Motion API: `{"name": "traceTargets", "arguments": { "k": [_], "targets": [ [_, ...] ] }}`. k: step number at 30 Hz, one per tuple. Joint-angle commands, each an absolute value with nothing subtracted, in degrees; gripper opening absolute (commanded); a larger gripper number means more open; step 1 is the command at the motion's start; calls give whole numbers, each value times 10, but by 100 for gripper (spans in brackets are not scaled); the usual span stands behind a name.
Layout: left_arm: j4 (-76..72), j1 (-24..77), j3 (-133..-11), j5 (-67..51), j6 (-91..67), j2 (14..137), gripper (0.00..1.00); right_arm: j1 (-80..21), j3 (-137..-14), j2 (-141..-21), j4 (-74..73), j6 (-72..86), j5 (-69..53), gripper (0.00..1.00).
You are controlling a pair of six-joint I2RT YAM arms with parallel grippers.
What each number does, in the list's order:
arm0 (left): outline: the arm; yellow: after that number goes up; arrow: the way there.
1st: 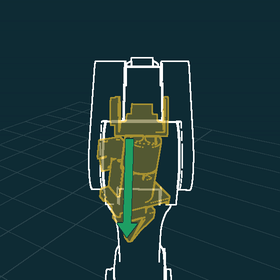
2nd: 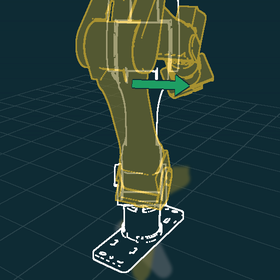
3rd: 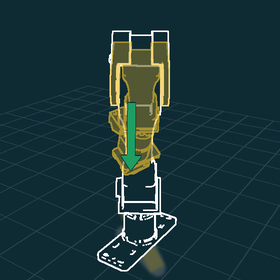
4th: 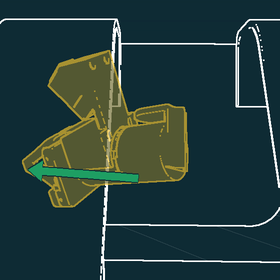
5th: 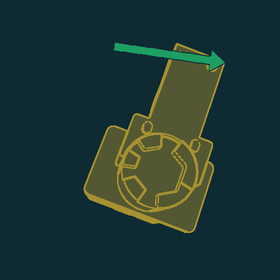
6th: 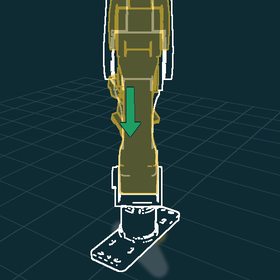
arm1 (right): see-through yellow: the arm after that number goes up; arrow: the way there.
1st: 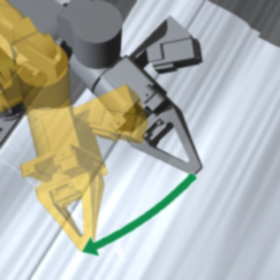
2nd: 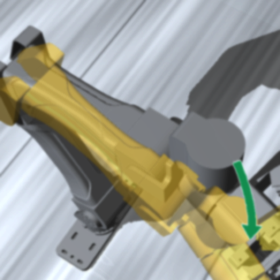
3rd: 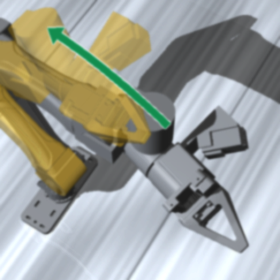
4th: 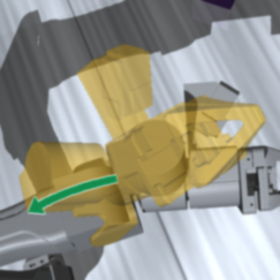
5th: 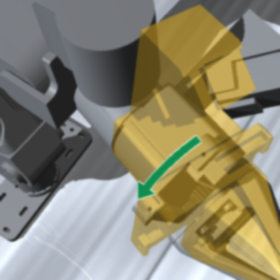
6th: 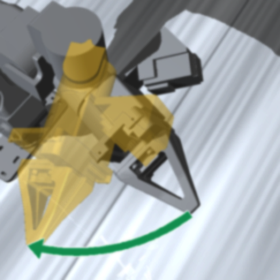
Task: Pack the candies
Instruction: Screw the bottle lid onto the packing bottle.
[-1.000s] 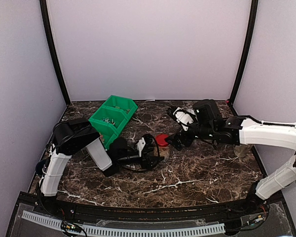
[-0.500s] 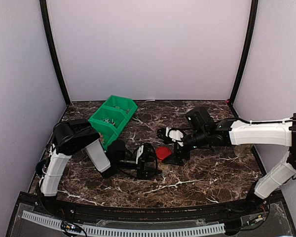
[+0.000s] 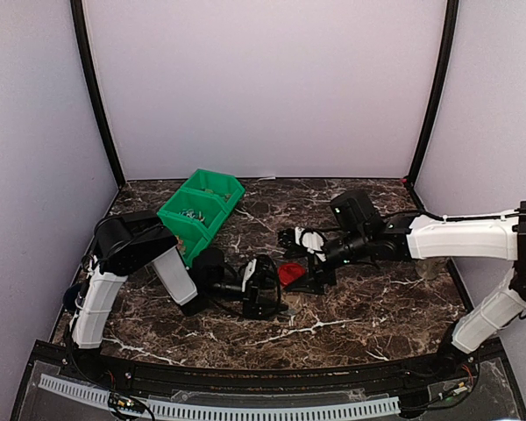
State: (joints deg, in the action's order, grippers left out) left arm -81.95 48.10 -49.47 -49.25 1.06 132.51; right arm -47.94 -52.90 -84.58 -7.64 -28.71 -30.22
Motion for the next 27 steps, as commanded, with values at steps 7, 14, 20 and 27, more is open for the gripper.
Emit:
{"name": "traceTargets", "arguments": {
  "k": [7, 14, 20, 27],
  "targets": [
    [-753, 485, -492, -514, 3, 1334, 68, -474, -529, -860, -50, -286, -297, 81],
    [-749, 484, -494, -507, 6, 1335, 68, -472, -530, -864, -50, -277, -298, 75],
    [-749, 484, -494, -506, 5, 1335, 68, -472, -526, -863, -50, -275, -301, 77],
    [-746, 484, -495, -502, 5, 1336, 68, -472, -530, -875, -59, -270, -298, 75]
  ]
}}
